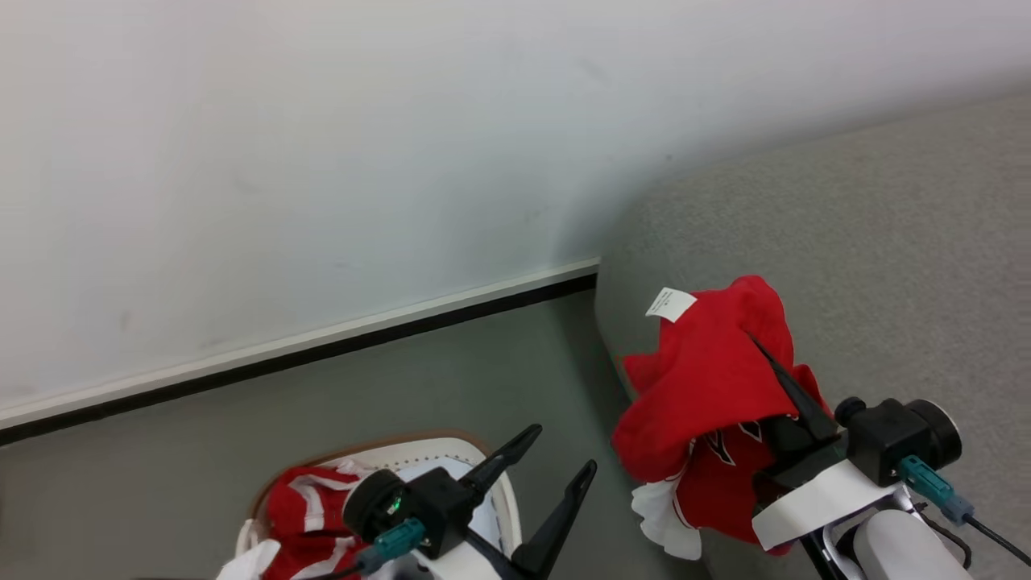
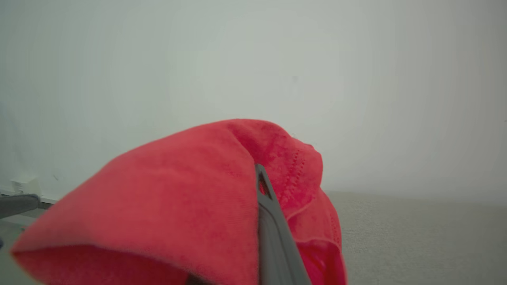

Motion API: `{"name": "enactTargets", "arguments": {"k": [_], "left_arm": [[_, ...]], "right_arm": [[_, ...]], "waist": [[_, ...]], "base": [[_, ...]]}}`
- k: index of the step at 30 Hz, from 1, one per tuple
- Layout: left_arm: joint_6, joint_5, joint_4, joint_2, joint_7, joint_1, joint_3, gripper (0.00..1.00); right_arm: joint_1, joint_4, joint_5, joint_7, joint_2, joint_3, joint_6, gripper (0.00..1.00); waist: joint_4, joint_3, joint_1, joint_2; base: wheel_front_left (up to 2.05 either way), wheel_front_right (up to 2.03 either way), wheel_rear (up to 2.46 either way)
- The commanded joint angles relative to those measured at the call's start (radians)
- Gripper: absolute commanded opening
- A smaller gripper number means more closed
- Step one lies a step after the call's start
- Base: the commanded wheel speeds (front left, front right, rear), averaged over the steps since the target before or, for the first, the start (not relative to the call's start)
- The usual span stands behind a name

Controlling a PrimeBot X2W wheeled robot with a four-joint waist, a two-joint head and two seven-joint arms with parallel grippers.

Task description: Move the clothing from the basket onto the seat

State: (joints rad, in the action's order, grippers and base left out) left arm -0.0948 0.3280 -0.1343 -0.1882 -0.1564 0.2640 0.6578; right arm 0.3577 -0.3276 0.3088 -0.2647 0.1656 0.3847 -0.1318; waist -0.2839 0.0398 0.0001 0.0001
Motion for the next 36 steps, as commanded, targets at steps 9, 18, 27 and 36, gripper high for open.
{"name": "enactTargets", "arguments": {"k": [9,18,27,36], "left_arm": [[-0.005,-0.017,-0.034,-0.006,-0.016,0.054,0.014,1.00],[-0.013,-0.037,-0.019,-0.020,-0.012,0.132,0.026,1.00],[-0.019,-0.056,-0.007,-0.031,-0.025,0.243,0.030,1.00],[-0.011,-0.070,-0.001,-0.021,-0.051,0.335,0.012,1.00]], "right_arm": [[-0.032,0.045,0.001,0.000,0.000,-0.079,0.002,0.00],[0.097,0.051,-0.024,0.000,-0.014,-0.242,0.002,0.00],[0.487,-0.090,-0.112,0.021,0.092,-0.528,0.002,0.00],[0.830,-0.305,-0.334,0.114,0.225,-0.901,0.002,0.00]], "waist": [[-0.099,0.086,-0.0001,-0.0001],[-0.052,0.236,-0.0001,-0.0001],[0.036,0.432,-0.0001,-0.0001],[0.143,0.589,-0.0001,-0.0001]], "base": [[0.00,0.00,0.00],[0.00,0.00,0.00],[0.00,0.00,0.00],[0.00,0.00,0.00]]}}
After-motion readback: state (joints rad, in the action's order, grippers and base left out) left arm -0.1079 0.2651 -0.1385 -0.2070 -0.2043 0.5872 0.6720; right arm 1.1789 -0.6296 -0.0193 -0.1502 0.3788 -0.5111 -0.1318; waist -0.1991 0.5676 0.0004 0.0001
